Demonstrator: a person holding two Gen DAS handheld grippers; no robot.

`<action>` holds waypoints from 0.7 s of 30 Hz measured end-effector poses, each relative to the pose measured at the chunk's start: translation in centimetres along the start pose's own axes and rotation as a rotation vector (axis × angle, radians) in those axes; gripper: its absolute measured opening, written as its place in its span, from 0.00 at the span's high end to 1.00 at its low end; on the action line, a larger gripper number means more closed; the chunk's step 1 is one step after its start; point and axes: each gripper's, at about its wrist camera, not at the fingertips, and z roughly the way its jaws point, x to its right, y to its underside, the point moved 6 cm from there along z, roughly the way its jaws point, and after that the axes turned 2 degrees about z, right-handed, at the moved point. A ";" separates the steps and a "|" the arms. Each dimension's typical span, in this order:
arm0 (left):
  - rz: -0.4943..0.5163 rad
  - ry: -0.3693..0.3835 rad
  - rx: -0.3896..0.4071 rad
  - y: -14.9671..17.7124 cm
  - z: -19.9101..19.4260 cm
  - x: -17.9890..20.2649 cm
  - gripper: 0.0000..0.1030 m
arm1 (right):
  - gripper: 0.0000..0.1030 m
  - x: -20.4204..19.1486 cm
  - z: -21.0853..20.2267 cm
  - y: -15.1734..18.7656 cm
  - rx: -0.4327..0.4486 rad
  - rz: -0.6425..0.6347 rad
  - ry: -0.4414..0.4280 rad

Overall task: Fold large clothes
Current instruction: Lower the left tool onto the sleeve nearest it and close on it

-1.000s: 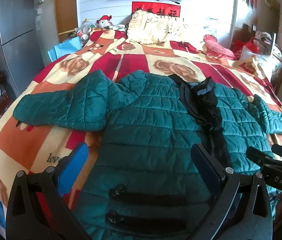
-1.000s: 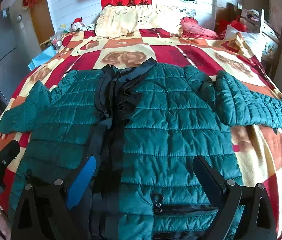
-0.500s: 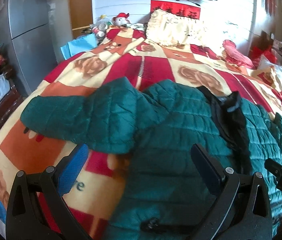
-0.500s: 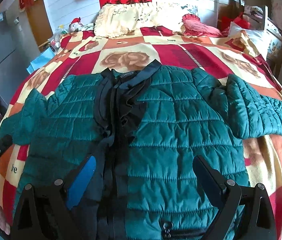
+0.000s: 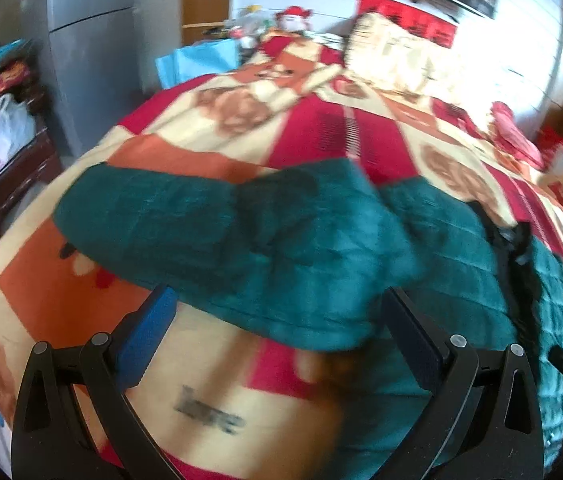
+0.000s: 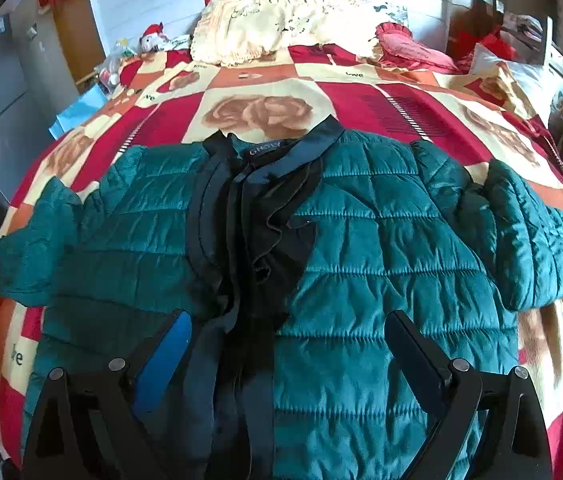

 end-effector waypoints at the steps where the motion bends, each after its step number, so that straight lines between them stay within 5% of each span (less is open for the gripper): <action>1: -0.019 -0.011 -0.002 -0.3 0.3 -1.1 0.00 | 0.06 -0.1 0.3 -0.1 -0.004 -0.001 0.000; 11: -0.322 -0.163 -0.044 -1.9 5.2 -15.0 0.00 | 0.06 -1.3 1.8 -0.2 -0.023 -0.026 -0.015; 21: -0.492 -0.236 -0.067 -2.2 9.1 -22.2 0.00 | 0.06 -2.4 2.4 -0.2 -0.045 -0.050 -0.027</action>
